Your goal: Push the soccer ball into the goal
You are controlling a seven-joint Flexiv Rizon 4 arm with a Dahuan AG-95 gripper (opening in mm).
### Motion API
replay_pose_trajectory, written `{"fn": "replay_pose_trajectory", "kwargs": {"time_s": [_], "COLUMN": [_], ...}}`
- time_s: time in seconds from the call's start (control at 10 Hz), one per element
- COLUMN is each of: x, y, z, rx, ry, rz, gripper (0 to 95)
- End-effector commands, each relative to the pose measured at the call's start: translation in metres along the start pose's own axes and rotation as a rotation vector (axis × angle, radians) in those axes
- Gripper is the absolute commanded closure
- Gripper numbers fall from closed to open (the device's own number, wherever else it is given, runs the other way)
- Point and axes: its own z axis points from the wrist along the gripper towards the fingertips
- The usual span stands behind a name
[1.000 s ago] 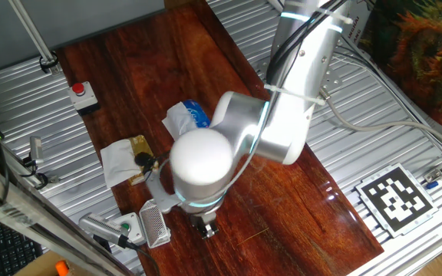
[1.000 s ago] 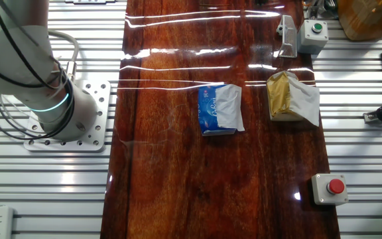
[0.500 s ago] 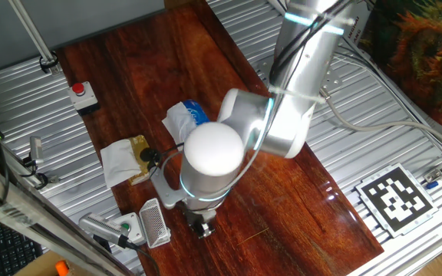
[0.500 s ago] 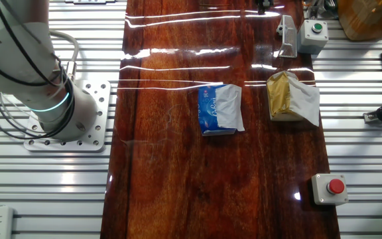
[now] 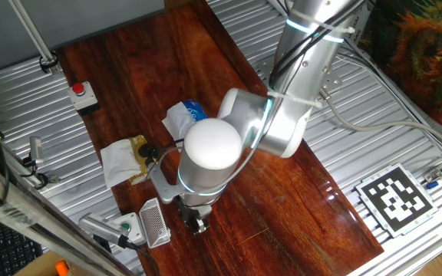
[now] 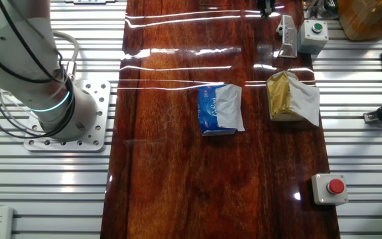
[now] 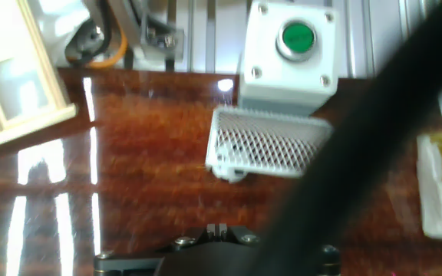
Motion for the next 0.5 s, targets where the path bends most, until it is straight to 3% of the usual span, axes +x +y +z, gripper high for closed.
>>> {"fn": "replay_pose_trajectory", "kwargs": {"time_s": [0.1, 0.5], "x": [-0.003, -0.014], "y": [-0.001, -0.005], "z": [-0.003, 0.005], "rx": [0.004, 0.007], "ry": [0.003, -0.026], "rz": [0.006, 0.009], "gripper": [95.0, 95.0]}}
